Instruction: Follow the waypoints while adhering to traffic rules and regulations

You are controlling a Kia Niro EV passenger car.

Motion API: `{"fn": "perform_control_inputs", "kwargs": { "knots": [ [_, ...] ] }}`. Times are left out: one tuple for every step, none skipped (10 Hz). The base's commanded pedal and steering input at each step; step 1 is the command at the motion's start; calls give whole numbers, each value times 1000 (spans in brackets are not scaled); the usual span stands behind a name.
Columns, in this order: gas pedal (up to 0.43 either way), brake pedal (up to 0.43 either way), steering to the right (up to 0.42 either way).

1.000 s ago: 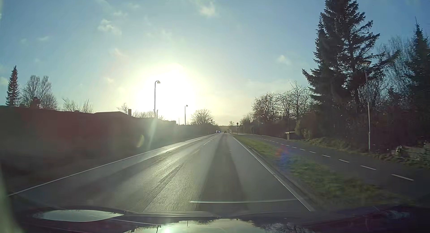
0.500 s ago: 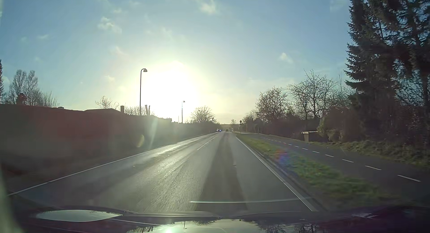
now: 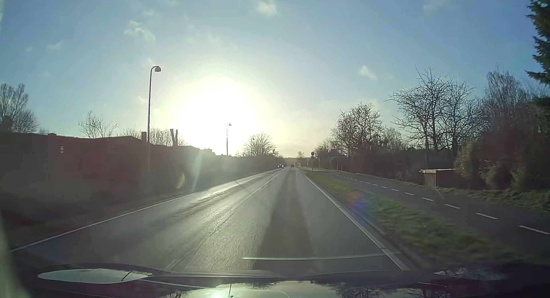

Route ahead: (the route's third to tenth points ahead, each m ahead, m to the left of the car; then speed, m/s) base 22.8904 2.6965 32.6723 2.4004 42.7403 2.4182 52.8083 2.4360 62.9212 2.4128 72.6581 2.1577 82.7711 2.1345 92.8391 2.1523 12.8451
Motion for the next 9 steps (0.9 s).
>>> {"fn": "perform_control_inputs", "kwargs": {
  "knots": [
    [209, 0, -1],
    [209, 0, 0],
    [209, 0, 0],
    [209, 0, 0],
    [197, 0, 0],
    [197, 0, 0],
    [197, 0, 0],
    [197, 0, 2],
    [189, 0, 4]
  ]
}}
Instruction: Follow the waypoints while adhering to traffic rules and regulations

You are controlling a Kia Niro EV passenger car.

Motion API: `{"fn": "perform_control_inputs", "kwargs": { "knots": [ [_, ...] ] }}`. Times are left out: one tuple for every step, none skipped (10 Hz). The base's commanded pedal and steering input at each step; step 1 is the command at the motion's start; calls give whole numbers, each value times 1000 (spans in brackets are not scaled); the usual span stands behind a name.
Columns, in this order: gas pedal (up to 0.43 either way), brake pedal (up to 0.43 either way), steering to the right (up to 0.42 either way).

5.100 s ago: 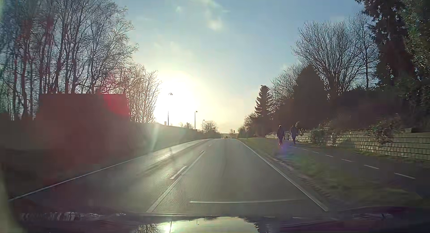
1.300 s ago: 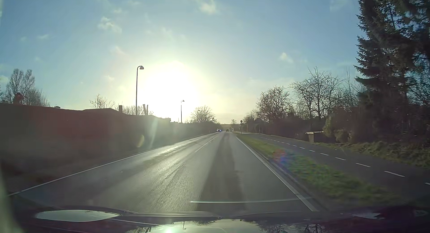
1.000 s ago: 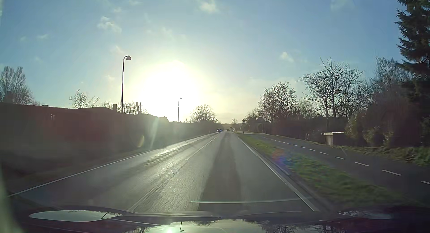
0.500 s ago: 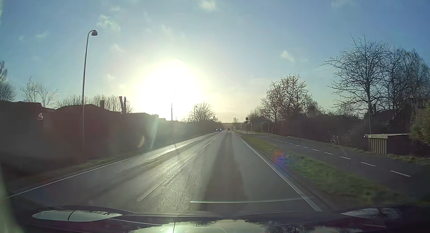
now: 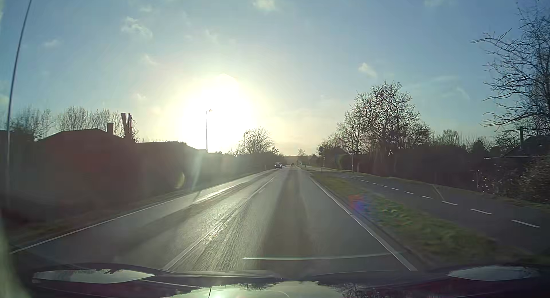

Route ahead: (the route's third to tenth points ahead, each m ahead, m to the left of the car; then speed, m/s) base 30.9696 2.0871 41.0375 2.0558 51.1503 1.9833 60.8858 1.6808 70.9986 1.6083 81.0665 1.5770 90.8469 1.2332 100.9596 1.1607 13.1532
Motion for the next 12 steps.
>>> {"fn": "perform_control_inputs", "kwargs": {
  "knots": [
    [189, 0, 4],
    [189, 0, 4],
    [189, 0, 3],
    [189, 0, 3],
    [189, 0, 3],
    [189, 0, 3],
    [189, 0, 3],
    [189, 0, 3],
    [189, 0, 3],
    [189, 0, 3],
    [189, 0, 3],
    [189, 0, 3]
  ]
}}
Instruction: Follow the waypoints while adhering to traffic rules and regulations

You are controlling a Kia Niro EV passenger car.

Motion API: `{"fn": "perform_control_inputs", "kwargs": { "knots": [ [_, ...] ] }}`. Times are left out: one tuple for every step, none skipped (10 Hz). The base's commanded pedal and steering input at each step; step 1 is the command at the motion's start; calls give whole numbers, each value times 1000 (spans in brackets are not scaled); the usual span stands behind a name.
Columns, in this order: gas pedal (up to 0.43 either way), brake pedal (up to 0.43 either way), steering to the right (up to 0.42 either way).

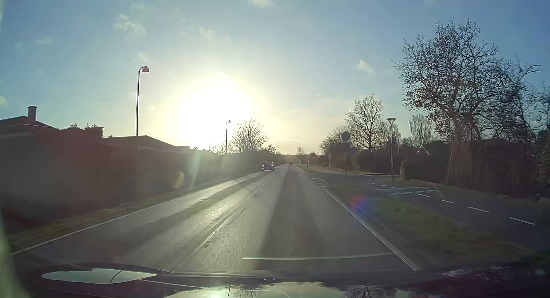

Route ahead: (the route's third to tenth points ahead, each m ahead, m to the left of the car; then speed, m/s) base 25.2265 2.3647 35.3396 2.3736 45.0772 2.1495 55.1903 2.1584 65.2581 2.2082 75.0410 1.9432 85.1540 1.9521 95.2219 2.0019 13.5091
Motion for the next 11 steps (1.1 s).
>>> {"fn": "perform_control_inputs", "kwargs": {
  "knots": [
    [189, 0, 3],
    [189, 0, 3],
    [189, 0, 3],
    [189, 0, 3],
    [189, 0, 2],
    [189, 0, 1],
    [189, 0, 1],
    [189, 0, 1],
    [189, 0, 2],
    [189, 0, 4],
    [189, 0, 4]
  ]
}}
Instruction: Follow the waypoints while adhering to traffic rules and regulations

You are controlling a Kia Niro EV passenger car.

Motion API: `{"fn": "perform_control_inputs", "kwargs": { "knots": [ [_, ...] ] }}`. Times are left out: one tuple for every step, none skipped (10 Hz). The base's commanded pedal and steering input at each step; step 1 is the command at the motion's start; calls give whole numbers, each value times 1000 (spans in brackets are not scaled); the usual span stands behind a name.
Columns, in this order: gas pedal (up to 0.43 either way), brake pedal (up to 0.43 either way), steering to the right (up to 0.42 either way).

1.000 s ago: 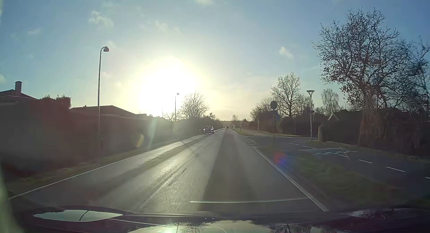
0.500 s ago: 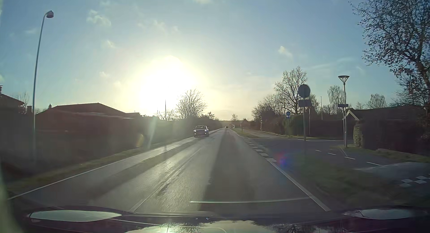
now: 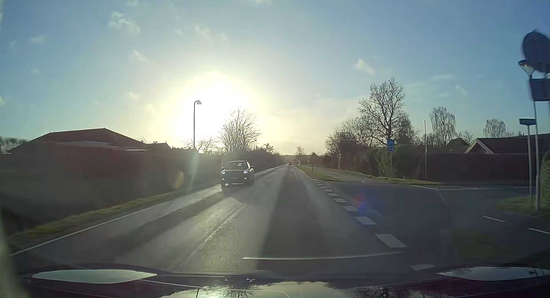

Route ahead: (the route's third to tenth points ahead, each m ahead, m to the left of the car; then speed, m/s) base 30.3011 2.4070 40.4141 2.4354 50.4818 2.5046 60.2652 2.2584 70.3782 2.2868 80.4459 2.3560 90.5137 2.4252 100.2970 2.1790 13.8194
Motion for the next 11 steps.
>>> {"fn": "perform_control_inputs", "kwargs": {
  "knots": [
    [189, 0, 4],
    [189, 0, 4],
    [189, 0, 4],
    [189, 0, 3],
    [189, 0, 3],
    [177, 0, 3],
    [177, 0, 2],
    [169, 0, 2],
    [169, 0, 1],
    [157, 0, 1],
    [157, 0, 2]
  ]
}}
